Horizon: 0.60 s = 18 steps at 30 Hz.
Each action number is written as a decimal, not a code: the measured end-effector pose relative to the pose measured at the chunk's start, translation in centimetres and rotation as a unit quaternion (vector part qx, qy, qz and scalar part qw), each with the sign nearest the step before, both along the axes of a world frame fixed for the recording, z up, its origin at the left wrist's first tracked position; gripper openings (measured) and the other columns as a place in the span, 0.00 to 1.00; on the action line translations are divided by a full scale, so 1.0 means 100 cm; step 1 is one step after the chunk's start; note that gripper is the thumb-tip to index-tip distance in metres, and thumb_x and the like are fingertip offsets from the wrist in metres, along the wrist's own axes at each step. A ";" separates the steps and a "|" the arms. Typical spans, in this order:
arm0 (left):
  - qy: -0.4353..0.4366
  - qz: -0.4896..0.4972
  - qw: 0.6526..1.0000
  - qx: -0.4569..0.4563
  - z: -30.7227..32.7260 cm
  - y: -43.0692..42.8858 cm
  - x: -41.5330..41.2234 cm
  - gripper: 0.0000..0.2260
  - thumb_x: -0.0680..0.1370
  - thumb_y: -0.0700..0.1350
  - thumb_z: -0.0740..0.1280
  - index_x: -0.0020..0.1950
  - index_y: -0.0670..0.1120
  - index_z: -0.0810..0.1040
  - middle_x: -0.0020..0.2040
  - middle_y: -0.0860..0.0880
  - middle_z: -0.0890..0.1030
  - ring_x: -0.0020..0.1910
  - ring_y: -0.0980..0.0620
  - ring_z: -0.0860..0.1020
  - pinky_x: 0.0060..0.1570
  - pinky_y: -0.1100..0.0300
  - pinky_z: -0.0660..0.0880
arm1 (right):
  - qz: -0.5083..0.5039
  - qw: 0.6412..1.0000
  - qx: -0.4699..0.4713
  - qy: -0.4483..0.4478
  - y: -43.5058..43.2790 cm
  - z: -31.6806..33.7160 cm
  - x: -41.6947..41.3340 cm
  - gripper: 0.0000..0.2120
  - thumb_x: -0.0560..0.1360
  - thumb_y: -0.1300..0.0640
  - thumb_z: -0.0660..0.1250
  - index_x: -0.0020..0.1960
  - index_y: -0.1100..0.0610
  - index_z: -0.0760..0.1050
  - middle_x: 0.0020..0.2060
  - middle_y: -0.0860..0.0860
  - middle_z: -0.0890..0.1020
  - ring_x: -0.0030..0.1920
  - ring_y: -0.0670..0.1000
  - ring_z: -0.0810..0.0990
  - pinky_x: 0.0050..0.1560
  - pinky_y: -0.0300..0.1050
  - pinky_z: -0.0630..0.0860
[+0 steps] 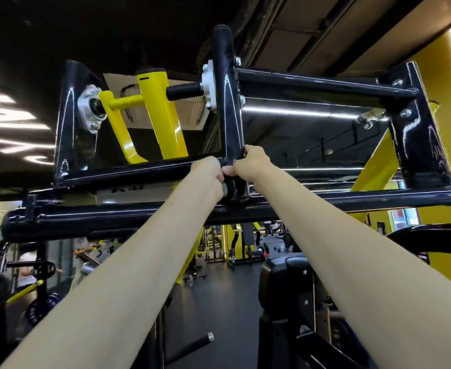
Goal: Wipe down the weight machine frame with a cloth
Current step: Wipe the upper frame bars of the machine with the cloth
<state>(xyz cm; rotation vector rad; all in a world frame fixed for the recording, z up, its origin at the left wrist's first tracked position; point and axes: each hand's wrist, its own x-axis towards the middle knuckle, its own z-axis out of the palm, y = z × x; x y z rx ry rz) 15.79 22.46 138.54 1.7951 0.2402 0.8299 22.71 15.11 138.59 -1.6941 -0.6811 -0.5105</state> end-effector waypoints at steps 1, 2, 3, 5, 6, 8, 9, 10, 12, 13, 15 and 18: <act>0.056 0.041 0.993 0.092 -0.003 0.006 0.000 0.05 0.81 0.38 0.61 0.55 0.46 0.71 0.45 0.46 0.69 0.49 0.50 0.69 0.47 0.65 0.68 | 0.000 1.000 0.003 0.001 0.001 0.000 0.001 0.30 0.70 0.61 0.75 0.69 0.58 0.68 0.60 0.55 0.77 0.59 0.57 0.76 0.60 0.51 0.75; 0.077 0.076 0.979 0.175 -0.006 0.013 0.006 0.10 0.80 0.39 0.64 0.60 0.47 0.73 0.49 0.47 0.69 0.50 0.51 0.69 0.48 0.65 0.66 | -0.006 1.000 0.004 -0.001 0.002 0.001 0.003 0.29 0.69 0.60 0.76 0.67 0.57 0.70 0.59 0.55 0.78 0.57 0.56 0.77 0.60 0.53 0.75; 0.069 0.091 0.968 0.223 -0.010 0.017 0.007 0.12 0.79 0.39 0.65 0.63 0.46 0.75 0.51 0.47 0.70 0.49 0.52 0.69 0.48 0.65 0.65 | -0.014 1.000 0.001 -0.003 0.003 0.001 0.004 0.27 0.69 0.59 0.76 0.65 0.57 0.71 0.57 0.55 0.79 0.56 0.56 0.77 0.60 0.53 0.75; 0.042 0.115 0.954 0.275 -0.015 0.024 0.017 0.14 0.77 0.39 0.66 0.63 0.46 0.78 0.55 0.48 0.76 0.48 0.53 0.70 0.48 0.65 0.65 | -0.024 1.000 0.002 -0.005 0.004 0.002 0.006 0.26 0.68 0.59 0.76 0.63 0.57 0.72 0.54 0.54 0.79 0.54 0.56 0.77 0.60 0.53 0.75; 0.050 0.125 0.948 0.289 -0.016 0.024 0.023 0.15 0.77 0.39 0.66 0.63 0.47 0.78 0.57 0.48 0.77 0.48 0.53 0.71 0.48 0.65 0.66 | -0.023 1.000 0.003 -0.005 0.004 0.001 0.007 0.25 0.68 0.59 0.76 0.63 0.57 0.72 0.54 0.54 0.80 0.54 0.56 0.77 0.61 0.54 0.74; 0.064 0.122 0.948 0.288 -0.016 0.022 0.026 0.15 0.77 0.40 0.67 0.63 0.47 0.78 0.56 0.48 0.77 0.49 0.52 0.73 0.47 0.64 0.66 | -0.019 1.000 0.011 -0.008 0.005 0.001 0.009 0.26 0.68 0.59 0.77 0.63 0.56 0.72 0.54 0.53 0.80 0.55 0.57 0.77 0.64 0.55 0.72; 0.063 0.113 0.952 0.278 -0.014 0.021 0.029 0.14 0.77 0.40 0.67 0.63 0.45 0.78 0.52 0.48 0.75 0.49 0.52 0.72 0.47 0.64 0.66 | -0.022 1.000 0.016 -0.009 0.004 0.002 0.010 0.27 0.68 0.59 0.77 0.64 0.56 0.71 0.54 0.53 0.79 0.57 0.57 0.77 0.65 0.56 0.70; 0.063 0.103 0.960 0.253 -0.013 0.020 0.029 0.13 0.78 0.40 0.66 0.62 0.44 0.78 0.50 0.48 0.74 0.48 0.53 0.71 0.46 0.64 0.67 | -0.025 0.999 0.021 -0.008 0.004 0.002 0.011 0.29 0.68 0.59 0.77 0.66 0.56 0.70 0.55 0.53 0.78 0.59 0.57 0.76 0.67 0.56 0.68; 0.052 0.079 0.973 0.212 -0.011 0.019 0.029 0.12 0.78 0.40 0.66 0.61 0.42 0.78 0.47 0.49 0.73 0.48 0.53 0.71 0.47 0.64 0.68 | -0.022 0.999 0.030 -0.006 0.004 0.003 0.013 0.30 0.69 0.58 0.76 0.68 0.56 0.69 0.57 0.54 0.77 0.62 0.58 0.74 0.70 0.57 0.64; 0.047 0.074 0.977 0.194 -0.010 0.020 0.031 0.11 0.78 0.40 0.66 0.60 0.44 0.78 0.48 0.49 0.73 0.48 0.53 0.72 0.48 0.65 0.68 | -0.020 0.999 0.032 -0.009 0.005 0.003 0.014 0.30 0.69 0.58 0.76 0.67 0.56 0.69 0.57 0.54 0.78 0.62 0.58 0.74 0.71 0.58 0.63; 0.015 0.035 0.995 0.091 -0.010 0.020 0.030 0.10 0.79 0.39 0.64 0.59 0.46 0.76 0.53 0.48 0.74 0.47 0.52 0.73 0.47 0.68 0.71 | -0.021 0.999 0.027 -0.013 0.006 0.003 0.015 0.30 0.69 0.58 0.76 0.68 0.56 0.69 0.59 0.55 0.77 0.63 0.58 0.73 0.72 0.58 0.62; -0.028 -0.047 0.997 -0.053 -0.010 0.017 0.017 0.17 0.82 0.35 0.56 0.71 0.38 0.68 0.60 0.42 0.75 0.37 0.51 0.71 0.24 0.73 0.70 | -0.024 0.999 0.029 -0.006 0.006 0.003 0.017 0.33 0.69 0.58 0.76 0.70 0.56 0.67 0.62 0.56 0.76 0.65 0.59 0.72 0.72 0.59 0.62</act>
